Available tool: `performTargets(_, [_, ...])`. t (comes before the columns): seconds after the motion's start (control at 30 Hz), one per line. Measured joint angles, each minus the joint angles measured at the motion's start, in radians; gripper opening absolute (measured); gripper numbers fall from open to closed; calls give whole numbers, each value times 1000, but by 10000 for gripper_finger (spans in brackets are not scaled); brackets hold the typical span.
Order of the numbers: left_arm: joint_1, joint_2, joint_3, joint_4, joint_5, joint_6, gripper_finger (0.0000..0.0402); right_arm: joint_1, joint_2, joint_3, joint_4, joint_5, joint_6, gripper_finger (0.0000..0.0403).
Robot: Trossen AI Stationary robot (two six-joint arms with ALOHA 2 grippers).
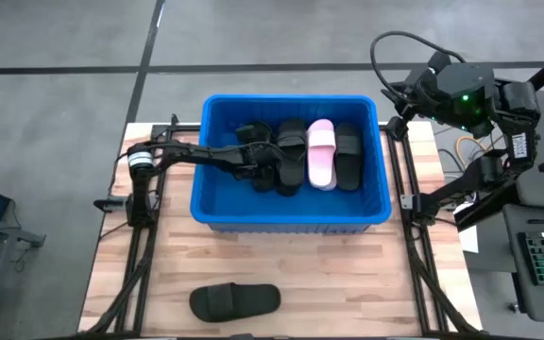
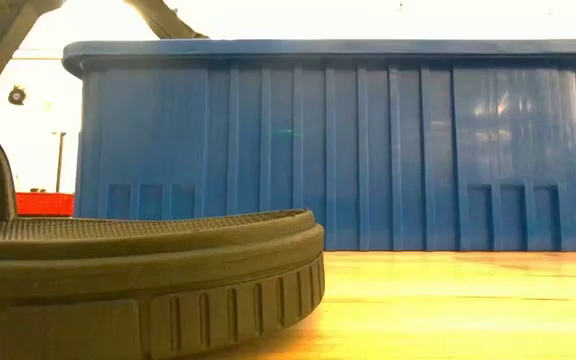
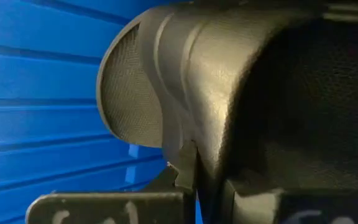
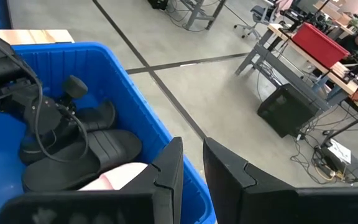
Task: Pick and place slides into bin
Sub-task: Put the black slide into the blue bin
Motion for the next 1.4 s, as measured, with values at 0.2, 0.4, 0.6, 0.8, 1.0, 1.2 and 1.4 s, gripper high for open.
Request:
performTargets(0.2, [19, 5, -2, 6, 1, 42, 14, 0, 0, 0, 0, 0, 2, 54])
performTargets(0.4, [22, -5, 0, 6, 2, 89, 61, 0, 0, 0, -1, 0, 6, 54])
performTargets(0.6, [24, -7, 13, 8, 7, 123, 102, 0, 0, 0, -1, 0, 10, 54])
performTargets(0.8, [26, -12, 17, 8, 61, 147, 169, 0, 0, 0, -1, 0, 10, 54])
performTargets(1.0, [26, -13, 23, 8, 174, 140, 244, 0, 0, 0, -1, -1, 10, 54])
performTargets(1.2, [25, -53, 30, -63, 265, 150, 309, 0, 0, 0, -1, -1, 10, 54])
performTargets(1.4, [13, -134, 75, -193, 336, 139, 324, 0, 0, 0, -1, -1, 10, 54])
